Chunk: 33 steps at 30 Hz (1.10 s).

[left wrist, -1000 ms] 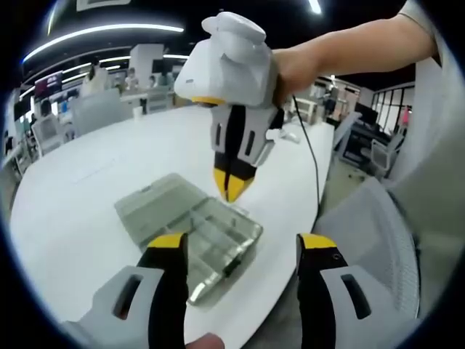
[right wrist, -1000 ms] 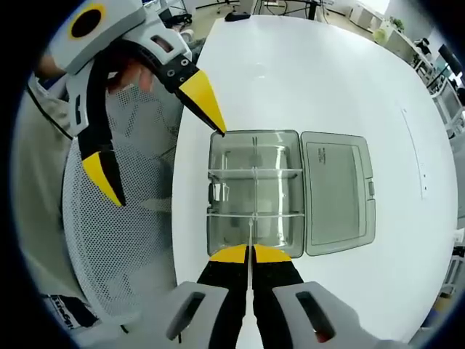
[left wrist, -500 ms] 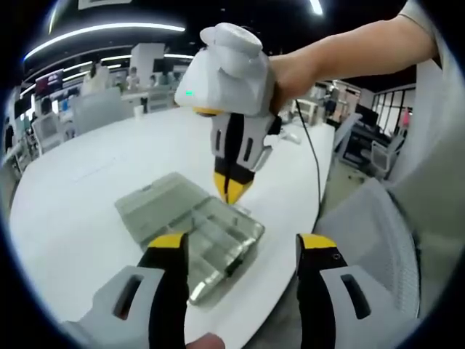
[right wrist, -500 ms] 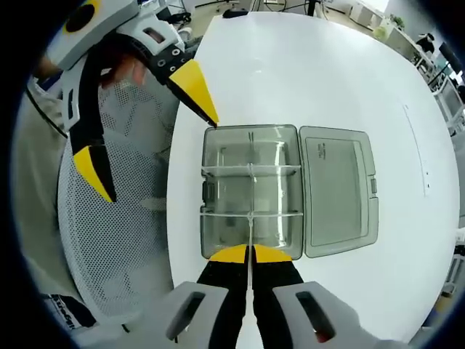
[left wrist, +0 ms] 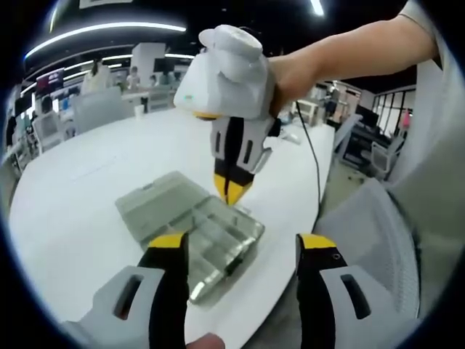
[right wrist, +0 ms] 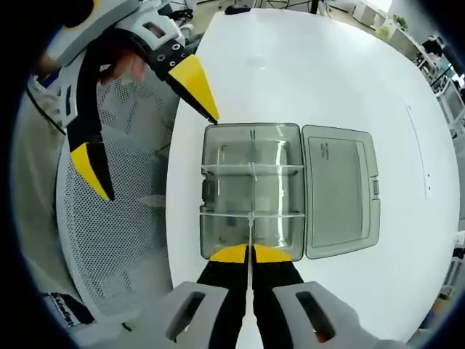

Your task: Insert the divider into the dual guide fixture by aligning both edges with the guide slots and pushing it downward to the bottom, including one-sided entry, uneven engagement, binding, and posture correction.

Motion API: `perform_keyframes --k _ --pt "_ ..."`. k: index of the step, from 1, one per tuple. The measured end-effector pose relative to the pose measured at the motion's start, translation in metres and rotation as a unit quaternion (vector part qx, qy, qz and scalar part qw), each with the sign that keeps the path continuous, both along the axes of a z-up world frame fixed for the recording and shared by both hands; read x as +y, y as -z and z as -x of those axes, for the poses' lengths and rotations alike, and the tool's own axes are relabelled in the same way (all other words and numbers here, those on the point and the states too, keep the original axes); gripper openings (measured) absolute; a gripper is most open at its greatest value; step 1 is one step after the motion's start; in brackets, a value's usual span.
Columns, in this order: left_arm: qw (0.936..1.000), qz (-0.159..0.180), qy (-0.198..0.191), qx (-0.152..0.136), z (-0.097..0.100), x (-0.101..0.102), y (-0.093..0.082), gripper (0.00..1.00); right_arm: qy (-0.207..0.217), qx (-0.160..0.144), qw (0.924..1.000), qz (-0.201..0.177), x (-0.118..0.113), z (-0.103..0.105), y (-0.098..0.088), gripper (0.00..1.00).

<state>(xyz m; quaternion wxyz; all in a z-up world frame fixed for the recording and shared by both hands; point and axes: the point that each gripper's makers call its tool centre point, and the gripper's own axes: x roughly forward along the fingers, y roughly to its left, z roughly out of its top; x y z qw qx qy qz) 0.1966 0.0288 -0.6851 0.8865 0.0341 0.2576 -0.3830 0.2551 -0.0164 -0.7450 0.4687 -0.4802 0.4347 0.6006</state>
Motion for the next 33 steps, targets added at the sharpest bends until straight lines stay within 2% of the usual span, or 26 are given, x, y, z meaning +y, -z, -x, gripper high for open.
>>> perform_keyframes --k 22,33 --pt "1.0 0.0 -0.002 0.001 0.002 0.001 0.0 0.58 0.005 0.002 1.0 -0.006 -0.002 -0.001 0.012 0.0" --pt "1.0 0.0 -0.004 0.002 0.001 0.003 0.001 0.58 -0.01 -0.003 0.9999 -0.005 0.0 0.001 0.016 0.0"
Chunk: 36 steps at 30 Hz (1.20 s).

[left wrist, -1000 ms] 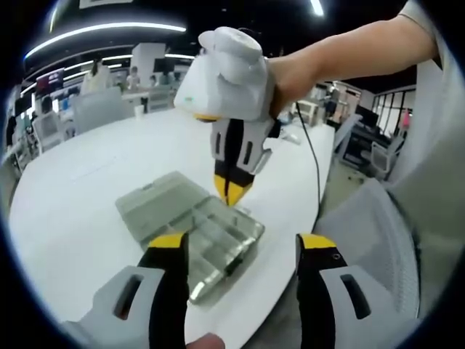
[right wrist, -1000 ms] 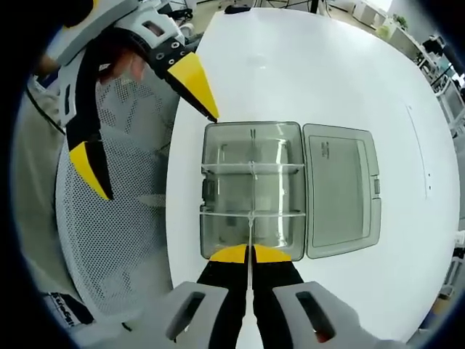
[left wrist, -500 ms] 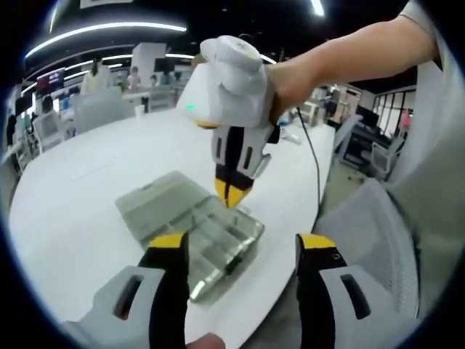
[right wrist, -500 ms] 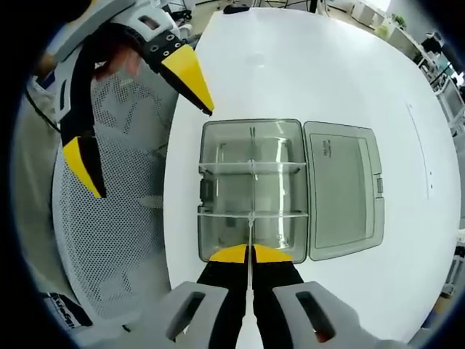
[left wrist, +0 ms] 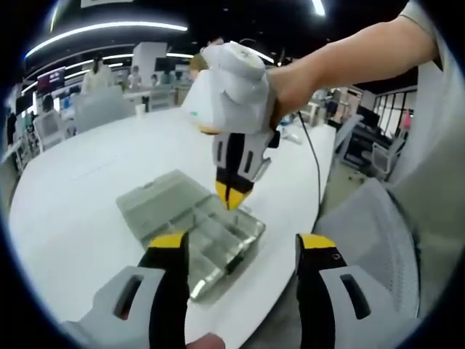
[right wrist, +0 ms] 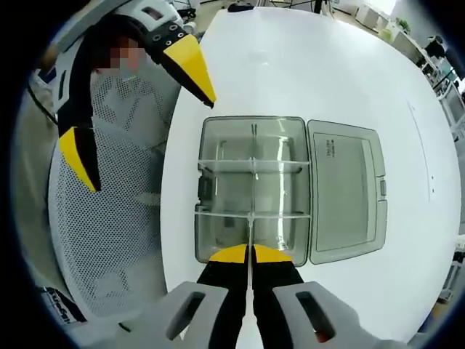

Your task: Insert the divider into the dual guide fixture by aligning both edges with the guide slots and pushing it downward to the bottom, including one-sided entry, uneven engagement, binding, and posture correction.

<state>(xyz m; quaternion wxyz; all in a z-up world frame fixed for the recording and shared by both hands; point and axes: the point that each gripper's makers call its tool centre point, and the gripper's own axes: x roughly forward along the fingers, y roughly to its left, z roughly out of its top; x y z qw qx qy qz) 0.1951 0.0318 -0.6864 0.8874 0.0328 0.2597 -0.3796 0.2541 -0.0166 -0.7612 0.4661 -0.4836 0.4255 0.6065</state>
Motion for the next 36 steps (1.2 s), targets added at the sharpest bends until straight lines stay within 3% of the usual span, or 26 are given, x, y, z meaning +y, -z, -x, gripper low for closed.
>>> perform_keyframes --k 36 --pt "1.0 -0.001 -0.002 0.004 -0.001 -0.001 0.001 0.58 -0.007 0.007 0.9999 0.001 -0.003 0.0 0.017 0.0"
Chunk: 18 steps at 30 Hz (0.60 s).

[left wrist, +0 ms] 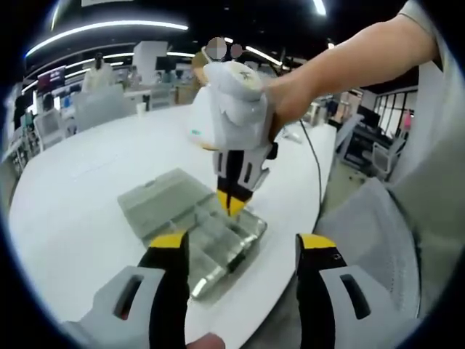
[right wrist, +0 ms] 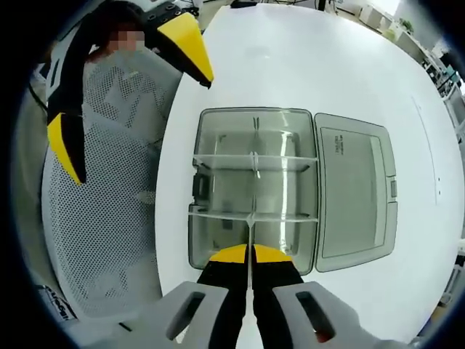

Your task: Insert the divider into the dual guide fixture by aligning both edges with the guide slots and pushing it downward to the bottom, including one-sided entry, uneven engagement, binding, and posture correction.

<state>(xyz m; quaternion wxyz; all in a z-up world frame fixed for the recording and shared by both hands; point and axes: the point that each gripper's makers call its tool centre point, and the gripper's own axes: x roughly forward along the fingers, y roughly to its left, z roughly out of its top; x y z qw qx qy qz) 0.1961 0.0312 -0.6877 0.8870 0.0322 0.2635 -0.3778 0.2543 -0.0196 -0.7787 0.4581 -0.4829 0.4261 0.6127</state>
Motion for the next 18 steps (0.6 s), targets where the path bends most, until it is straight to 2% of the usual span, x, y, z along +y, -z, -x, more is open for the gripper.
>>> perform_keyframes --k 18 --pt "1.0 0.0 -0.006 0.003 0.0 0.003 0.002 0.58 0.006 0.002 1.0 -0.002 -0.001 0.002 0.012 0.0"
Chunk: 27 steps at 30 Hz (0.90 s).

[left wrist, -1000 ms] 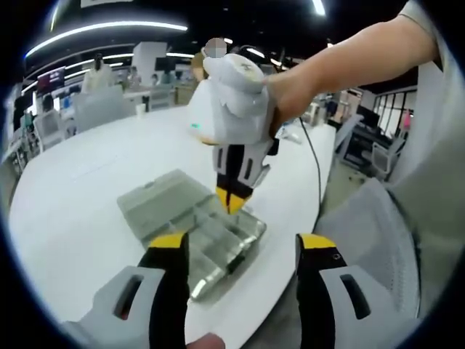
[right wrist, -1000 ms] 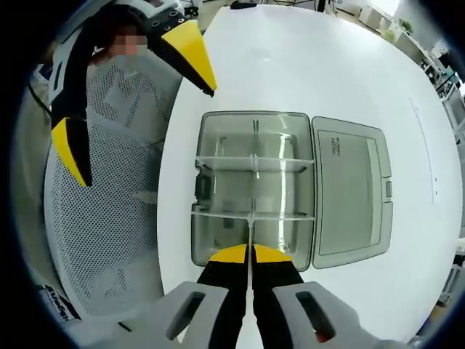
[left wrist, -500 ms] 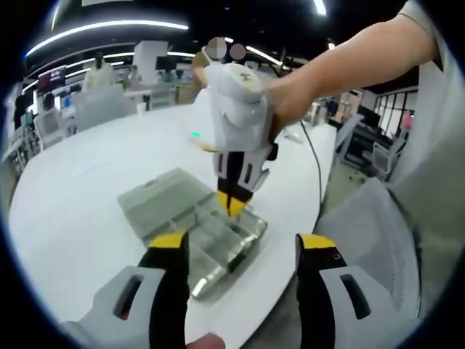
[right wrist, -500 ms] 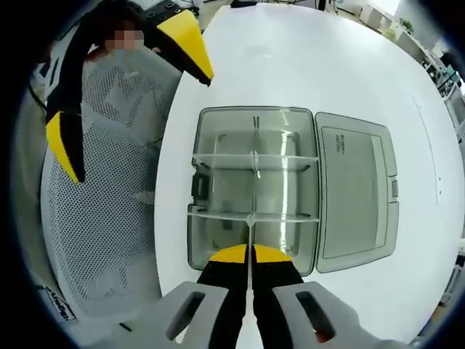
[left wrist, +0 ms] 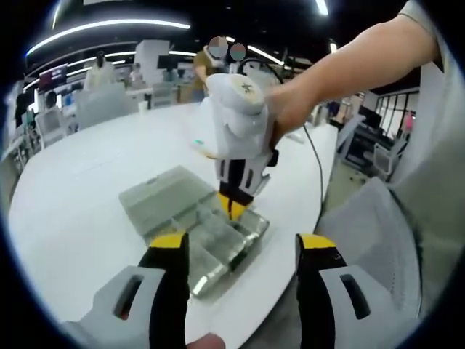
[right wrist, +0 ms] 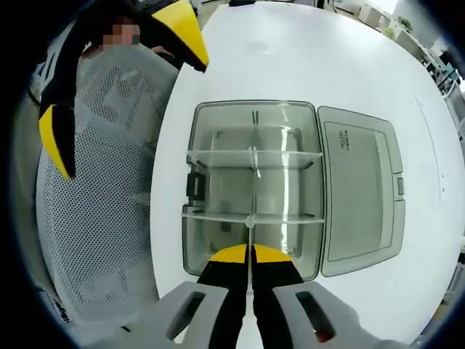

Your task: Insert the divider into the dual guide fixture by aligning both edges with the guide slots and pushing it downward to the bottom, including one-sided entry, uneven engagement, binding, and posture correction.

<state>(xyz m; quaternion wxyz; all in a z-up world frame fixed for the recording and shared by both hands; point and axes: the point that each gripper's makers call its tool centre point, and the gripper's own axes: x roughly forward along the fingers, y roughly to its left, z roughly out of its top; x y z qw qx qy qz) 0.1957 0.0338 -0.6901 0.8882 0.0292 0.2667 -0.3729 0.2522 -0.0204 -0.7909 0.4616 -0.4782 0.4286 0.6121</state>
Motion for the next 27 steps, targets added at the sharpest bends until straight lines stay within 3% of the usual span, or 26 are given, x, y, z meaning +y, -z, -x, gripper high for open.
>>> perform_keyframes --k 27 --pt "1.0 -0.002 0.0 -0.001 0.0016 0.002 -0.0007 0.58 -0.002 -0.018 0.9998 -0.004 0.0005 -0.0019 0.0007 0.0"
